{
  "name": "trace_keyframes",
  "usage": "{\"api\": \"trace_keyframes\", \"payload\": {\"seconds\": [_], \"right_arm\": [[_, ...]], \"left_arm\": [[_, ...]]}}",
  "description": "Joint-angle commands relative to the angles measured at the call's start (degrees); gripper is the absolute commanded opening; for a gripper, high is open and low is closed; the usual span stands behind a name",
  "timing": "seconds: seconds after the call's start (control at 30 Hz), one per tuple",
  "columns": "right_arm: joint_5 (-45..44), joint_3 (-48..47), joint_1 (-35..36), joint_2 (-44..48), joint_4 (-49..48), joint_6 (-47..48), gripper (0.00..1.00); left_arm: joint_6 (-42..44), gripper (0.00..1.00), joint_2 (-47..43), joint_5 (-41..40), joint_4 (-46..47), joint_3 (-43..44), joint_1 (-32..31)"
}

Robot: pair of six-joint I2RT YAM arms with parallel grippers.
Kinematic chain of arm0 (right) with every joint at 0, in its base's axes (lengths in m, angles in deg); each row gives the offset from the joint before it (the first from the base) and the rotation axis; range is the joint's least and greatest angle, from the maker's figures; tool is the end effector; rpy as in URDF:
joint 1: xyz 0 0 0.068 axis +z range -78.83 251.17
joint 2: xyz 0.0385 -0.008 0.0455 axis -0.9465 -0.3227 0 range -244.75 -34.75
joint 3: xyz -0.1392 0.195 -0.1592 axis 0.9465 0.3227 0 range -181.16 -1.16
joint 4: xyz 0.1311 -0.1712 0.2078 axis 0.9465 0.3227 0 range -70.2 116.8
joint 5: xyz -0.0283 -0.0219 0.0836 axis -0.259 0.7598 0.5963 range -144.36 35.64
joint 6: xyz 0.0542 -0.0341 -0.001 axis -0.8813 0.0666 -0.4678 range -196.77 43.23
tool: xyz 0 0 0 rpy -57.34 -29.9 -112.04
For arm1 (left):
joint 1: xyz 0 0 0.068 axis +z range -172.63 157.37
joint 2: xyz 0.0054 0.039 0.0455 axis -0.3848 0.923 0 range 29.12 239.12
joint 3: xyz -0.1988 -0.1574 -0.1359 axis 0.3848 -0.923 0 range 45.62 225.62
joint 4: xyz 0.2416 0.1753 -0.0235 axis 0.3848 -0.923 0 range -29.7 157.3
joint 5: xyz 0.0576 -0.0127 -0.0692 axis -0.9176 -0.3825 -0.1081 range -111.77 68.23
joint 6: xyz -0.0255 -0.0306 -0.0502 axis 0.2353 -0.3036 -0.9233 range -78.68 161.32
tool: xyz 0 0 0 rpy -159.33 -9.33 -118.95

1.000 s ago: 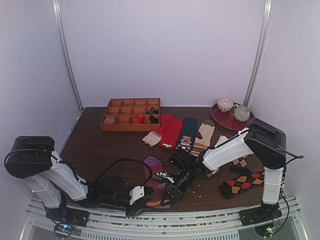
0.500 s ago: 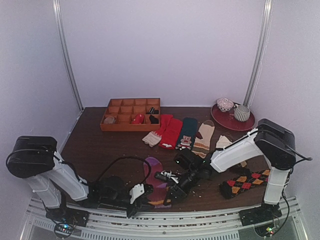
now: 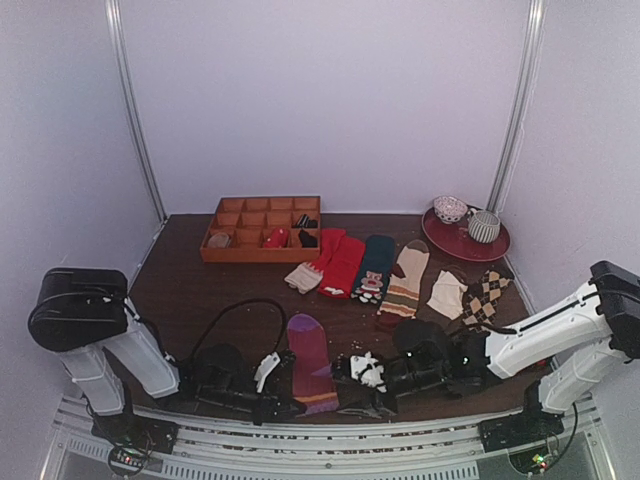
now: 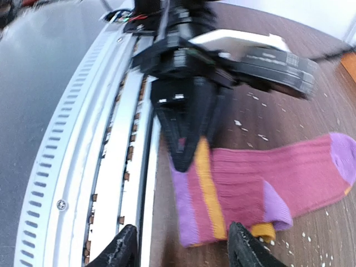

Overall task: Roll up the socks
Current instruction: Roll a pair of socks at the center of the board.

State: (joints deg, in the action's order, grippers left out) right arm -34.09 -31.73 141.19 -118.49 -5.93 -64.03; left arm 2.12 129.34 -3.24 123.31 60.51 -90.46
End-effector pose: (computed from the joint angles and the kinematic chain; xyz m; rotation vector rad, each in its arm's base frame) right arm 0.0917 0.3024 0.1433 -1.5976 1.4602 0.9642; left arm 0.0829 -0.2450 0.0498 0.8156 2.2693 -1.3627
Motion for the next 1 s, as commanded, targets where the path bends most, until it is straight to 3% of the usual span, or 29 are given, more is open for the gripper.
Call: {"api": "trace_keyframes", "payload": {"seconds": [0.0, 0.2, 0.37, 0.6, 0.83, 0.97], "right_arm": [[-10.05, -0.91, 4.61, -3.42, -0.63, 12.87, 0.58], [-13.7, -3.07, 7.17, -8.01, 0.67, 15.62, 0.58], [-23.07, -2.23, 8.65, -9.35, -4.17, 16.27, 0.58], [-22.04, -3.02, 8.86, -10.83, -5.25, 17.46, 0.56], [-20.16, -4.77, 9.22, -14.31, -2.29, 16.1, 0.47], [-19.82, -5.94, 9.31, -15.31, -1.01, 15.3, 0.35]], "left_arm": [[-3.4, 0.0, 4.32, 3.75, -14.25, -2.43, 0.85], [-2.38, 0.0, 4.9, 4.94, -14.87, -2.02, 1.28], [-1.9, 0.0, 5.06, 5.37, -14.79, -2.12, 1.3], [-1.22, 0.0, 5.33, 5.89, -15.0, -1.91, 1.3], [-0.93, 0.0, 5.46, 6.23, -15.05, -1.88, 1.34], [-0.8, 0.0, 5.59, 6.43, -15.05, -1.88, 1.39]]}}
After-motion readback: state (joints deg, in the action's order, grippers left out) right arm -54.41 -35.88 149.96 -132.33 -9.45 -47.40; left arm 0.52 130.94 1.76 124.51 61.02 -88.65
